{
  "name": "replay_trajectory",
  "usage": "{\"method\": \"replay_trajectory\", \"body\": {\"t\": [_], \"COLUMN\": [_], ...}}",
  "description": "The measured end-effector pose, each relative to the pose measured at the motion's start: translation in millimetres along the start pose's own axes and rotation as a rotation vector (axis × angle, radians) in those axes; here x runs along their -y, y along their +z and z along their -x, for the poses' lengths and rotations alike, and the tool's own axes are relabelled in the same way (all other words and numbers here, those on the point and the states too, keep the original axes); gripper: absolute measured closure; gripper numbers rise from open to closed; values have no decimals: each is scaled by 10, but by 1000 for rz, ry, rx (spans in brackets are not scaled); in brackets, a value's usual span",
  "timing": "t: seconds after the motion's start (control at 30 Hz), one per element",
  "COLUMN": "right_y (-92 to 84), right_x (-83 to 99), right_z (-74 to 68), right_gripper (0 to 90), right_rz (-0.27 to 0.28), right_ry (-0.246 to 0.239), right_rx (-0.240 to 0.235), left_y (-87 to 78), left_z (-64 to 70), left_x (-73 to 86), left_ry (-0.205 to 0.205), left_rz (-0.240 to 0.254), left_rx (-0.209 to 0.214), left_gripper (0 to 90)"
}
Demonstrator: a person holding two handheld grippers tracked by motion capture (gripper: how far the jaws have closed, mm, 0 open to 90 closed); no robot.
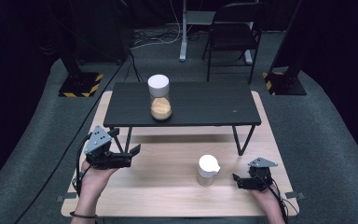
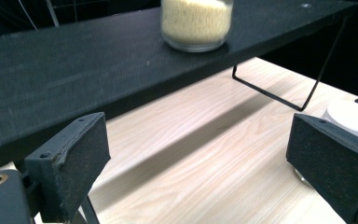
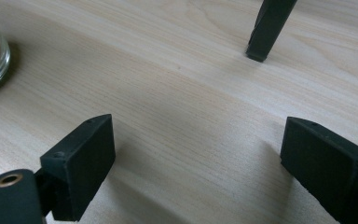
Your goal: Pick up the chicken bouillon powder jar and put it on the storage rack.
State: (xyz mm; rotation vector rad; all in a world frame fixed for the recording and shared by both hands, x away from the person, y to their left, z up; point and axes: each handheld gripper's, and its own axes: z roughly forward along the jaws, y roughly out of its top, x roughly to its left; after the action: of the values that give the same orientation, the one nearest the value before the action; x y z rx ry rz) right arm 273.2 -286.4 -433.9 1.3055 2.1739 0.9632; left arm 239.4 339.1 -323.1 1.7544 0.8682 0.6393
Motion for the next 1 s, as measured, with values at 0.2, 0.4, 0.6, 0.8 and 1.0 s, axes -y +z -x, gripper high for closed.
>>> {"method": "replay_trajectory", "body": {"t": [0.2, 0.4, 0.6, 0.8, 1.0], "right_y": [0, -1, -1, 1, 4], "right_x": [2, 3, 2, -1, -3], "right_z": [-1, -1, -1, 4, 7], "right_gripper": [91, 91, 91, 90, 89], "right_rz": [1, 1, 1, 0, 0], "right_ry": [0, 0, 0, -3, -6], "right_rx": [0, 0, 0, -2, -4], "left_y": [-12, 1, 67, 156, 219], "left_z": [30, 25, 10, -23, -105], "left_x": [197, 417, 569, 722, 893], "left_ry": [-4, -15, -2, -27, -61], "left_rz": [-17, -31, -64, -109, -121], "left_rx": [-18, -19, -15, -30, -47], "left_gripper": [47, 44, 45, 43, 45]}}
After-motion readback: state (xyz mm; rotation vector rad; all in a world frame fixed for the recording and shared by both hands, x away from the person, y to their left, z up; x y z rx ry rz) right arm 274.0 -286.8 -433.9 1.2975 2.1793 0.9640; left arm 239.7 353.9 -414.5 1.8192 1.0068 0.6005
